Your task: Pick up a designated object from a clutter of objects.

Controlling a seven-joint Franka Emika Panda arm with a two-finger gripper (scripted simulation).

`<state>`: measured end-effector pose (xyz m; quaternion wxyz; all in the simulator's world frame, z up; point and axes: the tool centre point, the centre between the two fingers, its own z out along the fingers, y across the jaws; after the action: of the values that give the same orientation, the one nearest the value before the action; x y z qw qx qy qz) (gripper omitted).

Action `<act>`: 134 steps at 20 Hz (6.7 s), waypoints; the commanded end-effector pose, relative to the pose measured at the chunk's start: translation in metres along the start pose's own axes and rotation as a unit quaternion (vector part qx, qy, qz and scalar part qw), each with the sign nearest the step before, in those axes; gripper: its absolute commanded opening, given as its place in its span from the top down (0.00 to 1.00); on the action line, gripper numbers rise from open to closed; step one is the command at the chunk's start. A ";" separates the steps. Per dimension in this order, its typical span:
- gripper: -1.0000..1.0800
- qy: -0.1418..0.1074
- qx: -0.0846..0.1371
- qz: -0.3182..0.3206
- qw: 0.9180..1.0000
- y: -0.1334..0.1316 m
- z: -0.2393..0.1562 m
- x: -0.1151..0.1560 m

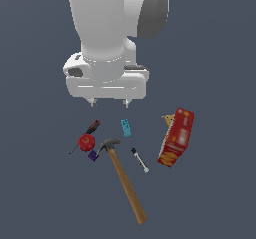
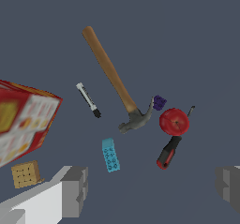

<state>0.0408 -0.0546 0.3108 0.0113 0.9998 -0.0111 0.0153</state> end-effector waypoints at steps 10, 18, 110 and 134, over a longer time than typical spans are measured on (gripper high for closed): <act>0.04 -0.006 0.001 -0.073 0.997 -0.006 0.071 0.065; 0.04 -0.010 0.005 -0.126 0.992 -0.011 0.135 0.103; 1.00 -0.013 0.015 -0.190 0.982 0.033 0.079 -0.018; 1.00 -0.013 0.015 -0.190 0.982 0.082 -0.100 -0.142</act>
<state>-0.1007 -0.1292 0.3991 -0.0013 0.9839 0.1787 -0.0008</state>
